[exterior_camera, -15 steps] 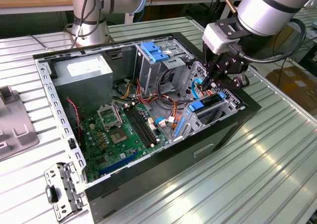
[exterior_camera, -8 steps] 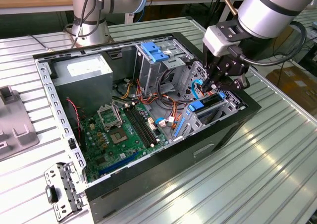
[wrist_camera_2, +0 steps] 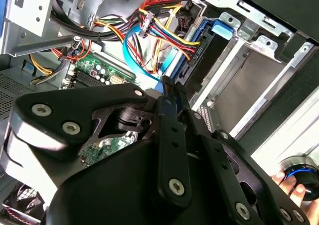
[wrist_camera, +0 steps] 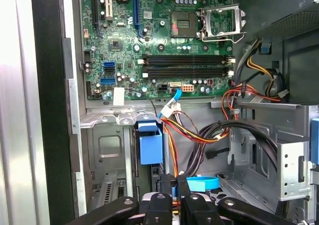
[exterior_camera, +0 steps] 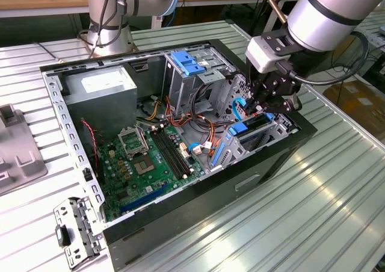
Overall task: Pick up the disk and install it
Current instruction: 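Insert the second disk wire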
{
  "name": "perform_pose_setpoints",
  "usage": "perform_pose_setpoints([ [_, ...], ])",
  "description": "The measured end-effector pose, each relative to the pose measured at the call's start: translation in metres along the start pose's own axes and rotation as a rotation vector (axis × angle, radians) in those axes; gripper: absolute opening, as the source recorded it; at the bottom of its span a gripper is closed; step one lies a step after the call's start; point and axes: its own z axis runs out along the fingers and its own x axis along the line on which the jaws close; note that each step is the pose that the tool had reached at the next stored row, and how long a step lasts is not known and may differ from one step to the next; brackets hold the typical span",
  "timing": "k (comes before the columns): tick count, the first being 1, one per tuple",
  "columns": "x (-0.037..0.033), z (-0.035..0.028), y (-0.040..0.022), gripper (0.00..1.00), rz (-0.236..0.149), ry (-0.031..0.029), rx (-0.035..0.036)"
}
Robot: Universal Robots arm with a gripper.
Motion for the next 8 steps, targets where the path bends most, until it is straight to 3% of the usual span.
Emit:
perform_pose_setpoints([
  [8,0.0023,0.0072,-0.0005,0.16,0.000,0.0000,-0.0001],
])
